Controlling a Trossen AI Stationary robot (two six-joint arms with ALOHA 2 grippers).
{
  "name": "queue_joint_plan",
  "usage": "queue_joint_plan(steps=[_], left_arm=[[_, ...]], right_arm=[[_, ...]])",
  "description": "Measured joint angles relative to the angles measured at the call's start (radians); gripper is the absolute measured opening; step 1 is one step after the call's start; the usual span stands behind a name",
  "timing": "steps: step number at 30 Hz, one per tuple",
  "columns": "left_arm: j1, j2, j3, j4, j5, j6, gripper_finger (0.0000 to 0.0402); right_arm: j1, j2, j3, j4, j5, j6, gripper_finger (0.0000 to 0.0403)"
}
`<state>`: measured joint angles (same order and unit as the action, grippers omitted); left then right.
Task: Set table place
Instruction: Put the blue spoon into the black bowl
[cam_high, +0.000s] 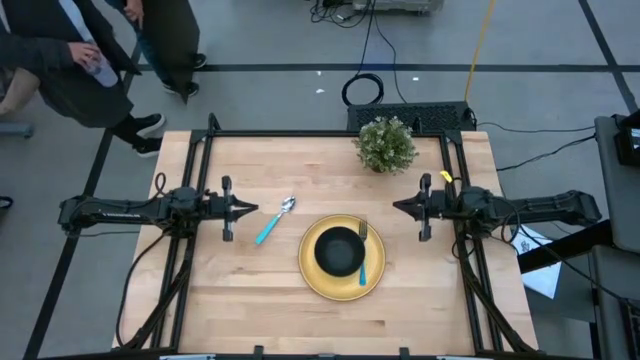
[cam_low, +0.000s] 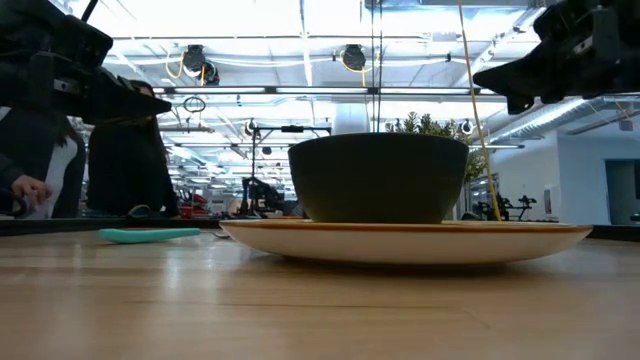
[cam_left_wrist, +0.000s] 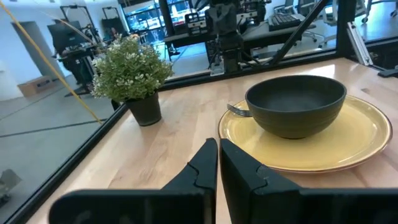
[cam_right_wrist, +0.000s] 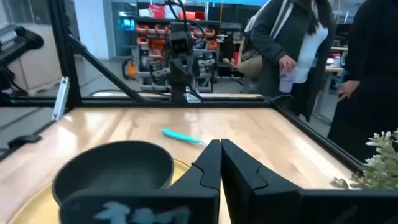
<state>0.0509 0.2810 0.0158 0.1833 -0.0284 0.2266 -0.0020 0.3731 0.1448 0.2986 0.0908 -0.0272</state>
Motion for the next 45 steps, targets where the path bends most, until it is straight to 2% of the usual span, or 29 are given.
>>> queue_joint_plan(steps=[8,14,17,28,40,45], left_arm=[[0.0,0.0,0.0,0.0,0.0,-0.061,0.0024],[0.0,0.0,0.002,0.001,0.001,-0.188,0.0024],[-0.001,0.0,0.003,0.002,0.015,-0.195,0.0024],[-0.001,0.0,0.003,0.044,0.026,-0.178,0.0024],[-0.001,0.0,0.007,-0.07,0.027,-0.208,0.0024],[-0.001,0.009,0.112,-0.316,-0.052,-0.256,0.0027]], right_arm=[[0.003,0.0,-0.007,0.008,0.064,-0.07,0.0],[0.003,0.001,-0.092,0.136,0.069,-0.161,0.0],[0.003,-0.003,-0.124,0.218,0.068,-0.162,0.0],[0.003,0.001,-0.126,0.196,0.065,-0.127,0.0],[0.003,0.0,-0.128,0.19,0.065,-0.106,0.0],[0.003,0.0,-0.129,0.174,0.065,-0.089,0.0]])
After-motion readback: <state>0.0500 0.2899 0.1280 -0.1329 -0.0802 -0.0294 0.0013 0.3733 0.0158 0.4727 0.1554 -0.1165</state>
